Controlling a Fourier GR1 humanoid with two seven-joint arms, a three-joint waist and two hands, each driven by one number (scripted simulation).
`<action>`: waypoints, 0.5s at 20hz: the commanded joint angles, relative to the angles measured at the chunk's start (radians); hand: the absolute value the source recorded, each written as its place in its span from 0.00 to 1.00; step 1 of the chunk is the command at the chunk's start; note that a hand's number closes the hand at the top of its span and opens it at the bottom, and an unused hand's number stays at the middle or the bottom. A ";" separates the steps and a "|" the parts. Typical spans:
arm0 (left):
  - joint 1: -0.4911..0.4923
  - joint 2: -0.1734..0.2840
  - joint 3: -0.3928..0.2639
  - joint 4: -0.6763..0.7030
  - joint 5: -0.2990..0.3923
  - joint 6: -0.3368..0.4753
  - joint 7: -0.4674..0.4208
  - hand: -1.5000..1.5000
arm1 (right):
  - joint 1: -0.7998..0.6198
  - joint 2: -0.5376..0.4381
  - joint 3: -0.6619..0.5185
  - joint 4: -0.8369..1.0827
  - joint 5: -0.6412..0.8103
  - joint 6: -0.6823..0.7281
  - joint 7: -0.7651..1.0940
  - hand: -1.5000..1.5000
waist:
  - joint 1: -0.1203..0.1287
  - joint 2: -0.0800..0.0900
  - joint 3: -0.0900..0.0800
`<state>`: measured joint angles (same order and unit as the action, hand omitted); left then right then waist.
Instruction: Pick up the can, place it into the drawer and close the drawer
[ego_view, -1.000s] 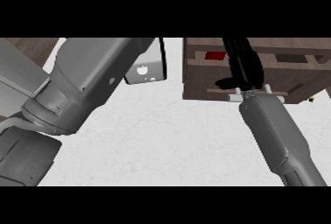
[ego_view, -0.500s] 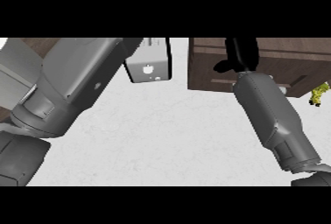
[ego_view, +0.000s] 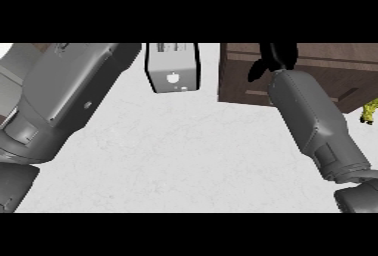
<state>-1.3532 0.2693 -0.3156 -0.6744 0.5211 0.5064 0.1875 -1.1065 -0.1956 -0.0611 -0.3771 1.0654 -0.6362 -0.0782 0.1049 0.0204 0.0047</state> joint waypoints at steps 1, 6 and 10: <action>0.049 0.027 -0.002 -0.051 -0.006 -0.007 0.001 0.00 | -0.118 -0.008 -0.044 0.027 -0.031 -0.012 -0.006 0.00 | 0.014 0.002 -0.004; 0.053 0.083 0.010 -0.121 0.008 -0.021 0.076 0.00 | -0.113 0.014 -0.119 -0.002 -0.132 -0.002 -0.125 0.00 | 0.006 -0.009 -0.002; 0.139 0.069 -0.007 -0.184 0.001 -0.020 0.044 0.00 | -0.139 0.030 -0.140 0.024 -0.144 -0.001 -0.141 0.00 | 0.013 -0.006 -0.003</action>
